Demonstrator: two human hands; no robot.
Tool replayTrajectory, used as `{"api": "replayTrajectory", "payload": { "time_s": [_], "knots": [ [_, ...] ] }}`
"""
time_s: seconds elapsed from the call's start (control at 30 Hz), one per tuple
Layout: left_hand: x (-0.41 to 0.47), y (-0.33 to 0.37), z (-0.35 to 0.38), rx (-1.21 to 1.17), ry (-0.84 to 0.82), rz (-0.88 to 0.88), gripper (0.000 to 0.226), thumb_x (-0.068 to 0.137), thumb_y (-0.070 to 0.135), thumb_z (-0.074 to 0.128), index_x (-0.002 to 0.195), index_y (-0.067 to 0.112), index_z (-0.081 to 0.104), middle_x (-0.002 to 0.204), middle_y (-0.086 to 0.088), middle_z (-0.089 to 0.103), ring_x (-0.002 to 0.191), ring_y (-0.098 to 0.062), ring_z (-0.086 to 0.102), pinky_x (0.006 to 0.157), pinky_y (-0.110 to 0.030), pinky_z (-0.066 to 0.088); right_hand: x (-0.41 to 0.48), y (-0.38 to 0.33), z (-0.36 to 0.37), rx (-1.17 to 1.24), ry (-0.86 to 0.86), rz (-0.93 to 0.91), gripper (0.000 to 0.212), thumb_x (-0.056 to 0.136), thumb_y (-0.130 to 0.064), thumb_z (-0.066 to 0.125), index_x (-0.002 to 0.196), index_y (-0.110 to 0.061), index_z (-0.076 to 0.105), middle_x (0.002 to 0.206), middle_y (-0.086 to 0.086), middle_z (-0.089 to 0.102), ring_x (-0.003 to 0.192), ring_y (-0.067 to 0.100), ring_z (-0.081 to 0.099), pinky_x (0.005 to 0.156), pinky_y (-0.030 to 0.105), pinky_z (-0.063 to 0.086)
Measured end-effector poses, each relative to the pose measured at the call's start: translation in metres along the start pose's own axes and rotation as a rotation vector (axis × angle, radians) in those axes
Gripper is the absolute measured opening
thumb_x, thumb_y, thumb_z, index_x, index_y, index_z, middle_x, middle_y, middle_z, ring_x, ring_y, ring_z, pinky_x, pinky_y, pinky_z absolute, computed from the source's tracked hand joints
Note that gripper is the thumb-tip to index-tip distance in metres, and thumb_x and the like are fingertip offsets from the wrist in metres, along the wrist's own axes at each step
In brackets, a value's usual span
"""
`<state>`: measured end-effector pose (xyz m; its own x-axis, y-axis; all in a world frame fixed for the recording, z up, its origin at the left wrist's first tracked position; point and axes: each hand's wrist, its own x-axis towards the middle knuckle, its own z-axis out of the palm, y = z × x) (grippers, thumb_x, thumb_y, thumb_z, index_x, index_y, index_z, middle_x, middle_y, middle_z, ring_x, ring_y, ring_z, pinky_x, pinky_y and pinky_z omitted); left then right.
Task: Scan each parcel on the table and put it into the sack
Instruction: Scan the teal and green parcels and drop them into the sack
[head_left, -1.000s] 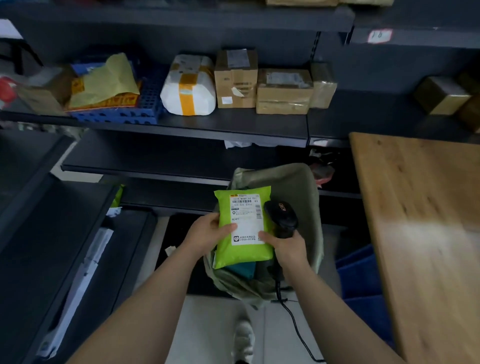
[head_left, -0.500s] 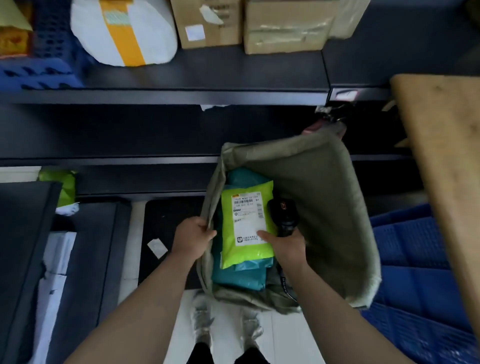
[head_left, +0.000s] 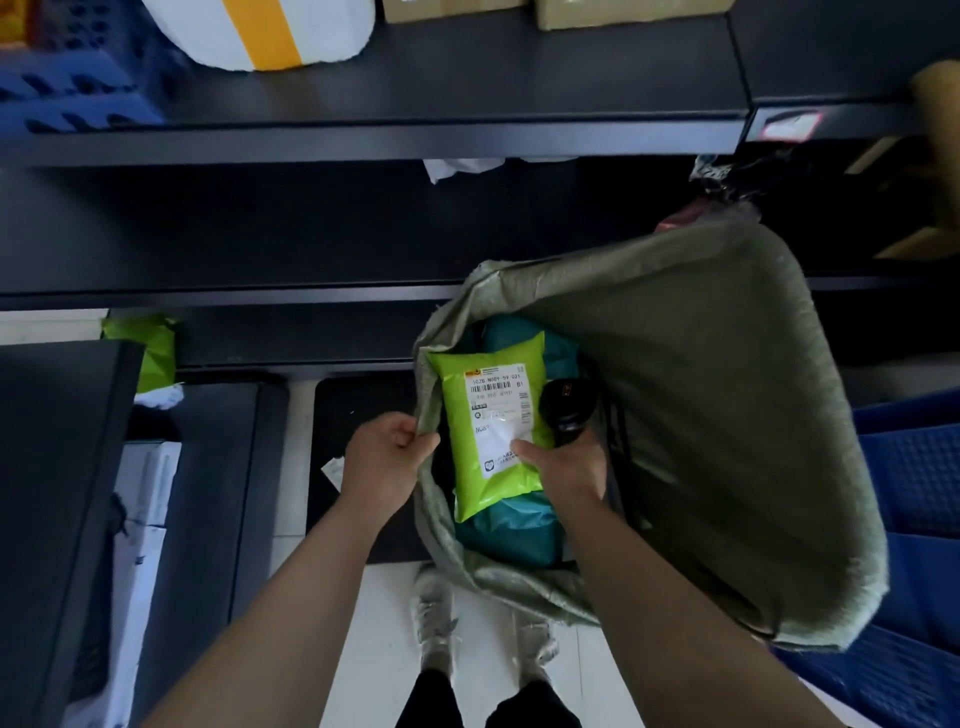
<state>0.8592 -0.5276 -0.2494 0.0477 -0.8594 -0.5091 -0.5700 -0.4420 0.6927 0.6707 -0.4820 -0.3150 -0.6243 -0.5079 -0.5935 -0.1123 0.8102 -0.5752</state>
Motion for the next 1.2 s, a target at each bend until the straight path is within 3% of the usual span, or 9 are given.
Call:
{"api": "replayTrajectory", "payload": {
  "time_s": [0.17,0.27,0.33,0.43,0.57,0.7,0.87,1.07,1.2],
  "knots": [
    [-0.010,0.009,-0.003,0.025,0.008,-0.004,0.009,0.084,0.011,0.071,0.088,0.005,0.066,0.084,-0.013,0.068,0.088,-0.034,0.067,0.083,-0.051,0.055,-0.013,-0.003,-0.031,-0.008,-0.053,-0.051,0.077,0.056,-0.031,0.093,0.122,-0.010,0.060,0.116,0.009,0.069,0.105,0.025,0.066,0.078,0.023,0.043],
    [-0.019,0.017,-0.007,0.031,-0.007,-0.018,0.008,0.086,0.009,0.068,0.091,0.004,0.065,0.095,-0.018,0.070,0.094,-0.034,0.067,0.087,-0.048,0.054,-0.031,-0.006,-0.060,-0.008,-0.069,-0.114,0.078,0.059,-0.029,0.092,0.127,-0.010,0.057,0.117,0.006,0.067,0.108,0.024,0.063,0.079,0.023,0.043],
    [-0.028,0.024,-0.012,0.069,-0.011,0.001,0.010,0.086,0.010,0.067,0.094,0.004,0.066,0.096,-0.016,0.070,0.095,-0.031,0.066,0.089,-0.038,0.053,-0.046,-0.010,-0.080,-0.014,-0.089,-0.147,0.076,0.062,-0.028,0.090,0.128,-0.010,0.057,0.112,0.004,0.066,0.105,0.023,0.063,0.077,0.025,0.044],
    [-0.052,0.041,-0.024,0.160,0.014,0.093,0.017,0.088,0.016,0.067,0.098,0.003,0.068,0.098,-0.013,0.072,0.094,-0.025,0.065,0.078,-0.025,0.044,-0.078,-0.018,-0.112,-0.027,-0.092,-0.170,0.072,0.065,-0.028,0.088,0.126,-0.010,0.057,0.109,0.007,0.067,0.097,0.025,0.064,0.070,0.027,0.043],
    [-0.103,0.074,-0.037,0.229,-0.015,0.254,0.026,0.092,0.029,0.061,0.108,0.009,0.066,0.106,-0.007,0.070,0.092,-0.018,0.061,0.071,-0.024,0.041,-0.132,-0.020,-0.158,0.006,-0.055,-0.202,0.057,0.064,-0.031,0.088,0.111,-0.013,0.061,0.100,0.005,0.068,0.095,0.028,0.065,0.070,0.033,0.049],
    [-0.169,0.098,-0.049,0.427,-0.112,0.525,0.035,0.095,0.035,0.055,0.120,0.013,0.063,0.119,-0.003,0.065,0.108,-0.019,0.060,0.090,-0.034,0.049,-0.199,-0.006,-0.206,0.063,0.017,-0.247,0.057,0.062,-0.032,0.088,0.109,-0.013,0.063,0.098,0.002,0.069,0.093,0.024,0.065,0.078,0.034,0.053],
    [-0.257,0.117,-0.048,0.596,-0.095,0.867,0.038,0.094,0.038,0.056,0.123,0.015,0.064,0.122,-0.004,0.065,0.115,-0.024,0.057,0.092,-0.035,0.047,-0.286,0.032,-0.266,0.166,0.066,-0.238,0.042,0.062,-0.029,0.089,0.092,-0.018,0.061,0.084,0.001,0.069,0.080,0.019,0.067,0.072,0.038,0.057],
    [-0.345,0.145,-0.007,0.731,-0.147,1.120,0.042,0.094,0.046,0.051,0.127,0.021,0.058,0.124,0.001,0.062,0.111,-0.022,0.056,0.090,-0.038,0.049,-0.365,0.090,-0.348,0.298,0.150,-0.240,0.035,0.071,-0.024,0.086,0.087,-0.026,0.055,0.076,-0.002,0.068,0.053,0.004,0.064,0.044,0.017,0.046],
    [-0.398,0.167,0.039,0.716,-0.211,1.254,0.042,0.094,0.046,0.050,0.128,0.022,0.058,0.125,0.002,0.061,0.110,-0.022,0.056,0.089,-0.035,0.047,-0.393,0.135,-0.409,0.336,0.255,-0.185,0.037,0.070,-0.026,0.085,0.097,-0.018,0.061,0.068,-0.001,0.069,0.046,0.003,0.060,0.045,0.018,0.045]
  ]
}}
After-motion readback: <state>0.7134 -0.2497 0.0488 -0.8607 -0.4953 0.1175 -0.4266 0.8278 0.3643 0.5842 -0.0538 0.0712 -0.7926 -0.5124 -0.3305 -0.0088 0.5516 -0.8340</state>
